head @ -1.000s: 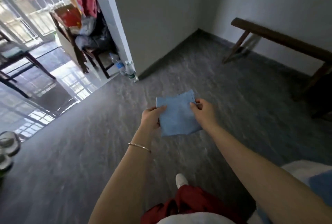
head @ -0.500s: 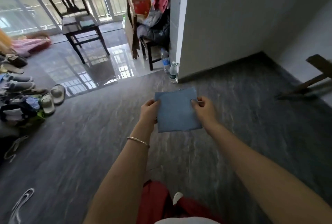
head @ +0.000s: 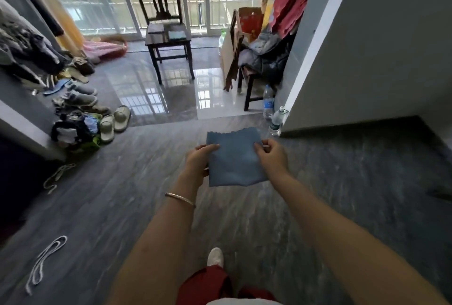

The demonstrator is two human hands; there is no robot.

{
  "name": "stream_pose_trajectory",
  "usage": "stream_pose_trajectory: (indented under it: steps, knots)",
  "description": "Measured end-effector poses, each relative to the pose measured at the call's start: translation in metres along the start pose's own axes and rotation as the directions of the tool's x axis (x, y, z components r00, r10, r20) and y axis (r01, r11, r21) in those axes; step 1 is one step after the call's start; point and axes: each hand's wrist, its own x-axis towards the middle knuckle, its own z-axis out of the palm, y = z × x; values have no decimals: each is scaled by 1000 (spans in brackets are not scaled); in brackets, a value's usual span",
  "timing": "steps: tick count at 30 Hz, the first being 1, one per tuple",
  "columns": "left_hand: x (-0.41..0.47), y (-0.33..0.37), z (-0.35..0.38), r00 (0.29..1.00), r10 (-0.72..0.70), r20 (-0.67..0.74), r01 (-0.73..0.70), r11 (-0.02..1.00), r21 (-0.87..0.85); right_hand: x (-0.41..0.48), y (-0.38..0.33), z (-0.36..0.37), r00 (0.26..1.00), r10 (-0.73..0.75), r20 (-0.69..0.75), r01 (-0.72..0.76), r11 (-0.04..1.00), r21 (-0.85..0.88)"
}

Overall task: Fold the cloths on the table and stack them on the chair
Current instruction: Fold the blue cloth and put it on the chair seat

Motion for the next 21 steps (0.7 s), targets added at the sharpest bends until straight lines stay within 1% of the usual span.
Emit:
stream_pose_trajectory:
  steps: [2,8,13,21]
  knots:
    - [13,17,-13,998,16,-57,-15,1000,20,13,-13,19,1000,-23,5,23,1000,-5]
    - [46,52,-47,993,41,-113,-40,999,14,41,-37,64,999,-36,36,36,999,-2]
    - [71,67,-69,994,39,-106,-41,999,-13,64,-55,94,995,-50,86,53,998,-30]
    - [116,95,-87,983,74,-167,-90,992,-89,117,-83,133,980,-97,176,110,992,-62]
